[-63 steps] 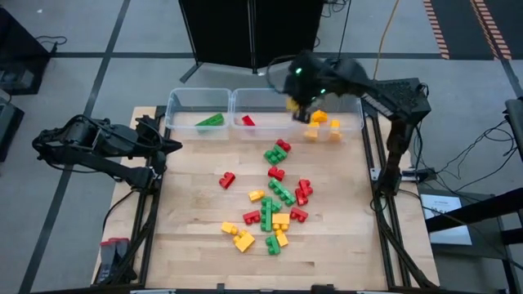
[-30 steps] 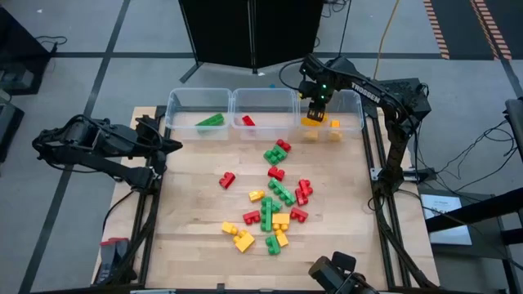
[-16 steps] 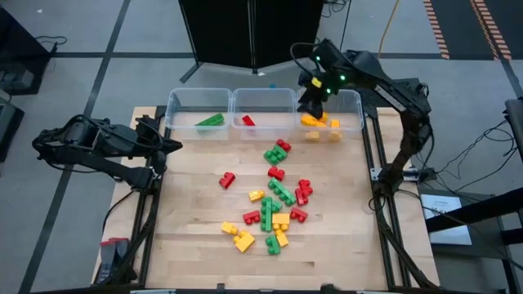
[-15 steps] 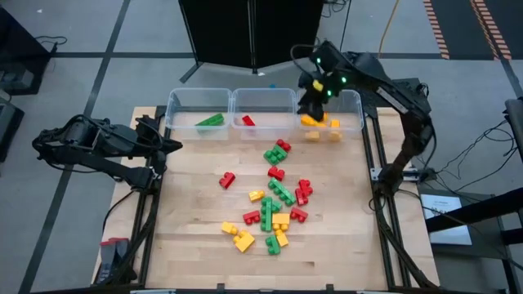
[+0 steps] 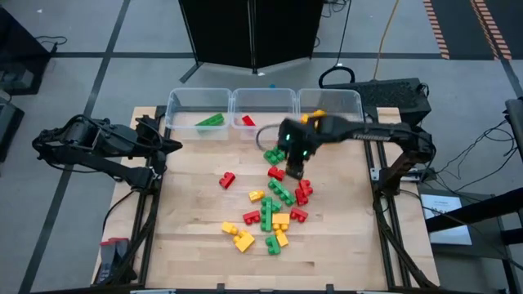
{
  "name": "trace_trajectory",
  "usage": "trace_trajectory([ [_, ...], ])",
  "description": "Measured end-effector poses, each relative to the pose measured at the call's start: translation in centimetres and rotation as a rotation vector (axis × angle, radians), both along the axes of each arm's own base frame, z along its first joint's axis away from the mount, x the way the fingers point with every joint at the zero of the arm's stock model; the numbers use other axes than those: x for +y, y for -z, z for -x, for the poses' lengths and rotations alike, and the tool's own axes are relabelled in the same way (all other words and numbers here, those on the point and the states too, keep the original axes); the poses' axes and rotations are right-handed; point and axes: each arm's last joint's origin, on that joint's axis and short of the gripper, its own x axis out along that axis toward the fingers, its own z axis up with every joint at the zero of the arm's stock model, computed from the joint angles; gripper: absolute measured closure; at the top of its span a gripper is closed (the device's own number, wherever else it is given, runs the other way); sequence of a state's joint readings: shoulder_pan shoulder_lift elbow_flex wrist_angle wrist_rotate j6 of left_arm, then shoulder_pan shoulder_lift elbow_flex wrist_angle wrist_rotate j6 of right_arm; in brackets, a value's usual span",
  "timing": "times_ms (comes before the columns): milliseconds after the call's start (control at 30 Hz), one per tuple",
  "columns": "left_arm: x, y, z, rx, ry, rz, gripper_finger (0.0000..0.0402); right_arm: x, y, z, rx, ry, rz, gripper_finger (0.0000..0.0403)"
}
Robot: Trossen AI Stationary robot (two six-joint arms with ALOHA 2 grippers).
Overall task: Sort blocks
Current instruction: Put the green game piece with 4 studs into the left transparent bin
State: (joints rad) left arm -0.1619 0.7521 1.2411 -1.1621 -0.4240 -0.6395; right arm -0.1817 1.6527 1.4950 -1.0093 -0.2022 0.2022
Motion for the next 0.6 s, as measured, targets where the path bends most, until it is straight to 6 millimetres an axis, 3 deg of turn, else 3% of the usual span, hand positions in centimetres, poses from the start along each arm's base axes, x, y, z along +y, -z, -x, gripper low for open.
trace_trajectory([
  [100, 0.0, 0.0, 0.0, 0.008, 0.009, -0.012, 0.0402, 1.5, 2.0, -0.9, -0.039, 0.076, 0.040, 0.0231],
  [367, 0.0, 0.0, 0.0, 0.017, 0.027, -0.035, 0.0402, 4.0, 3.8, -2.0, -0.044, 0.173, 0.060, 0.0229],
  [600, 0.0, 0.1, 0.1, 0.021, 0.032, -0.032, 0.0402, 5.9, 7.6, -3.7, 0.060, 0.142, 0.007, 0.0177],
])
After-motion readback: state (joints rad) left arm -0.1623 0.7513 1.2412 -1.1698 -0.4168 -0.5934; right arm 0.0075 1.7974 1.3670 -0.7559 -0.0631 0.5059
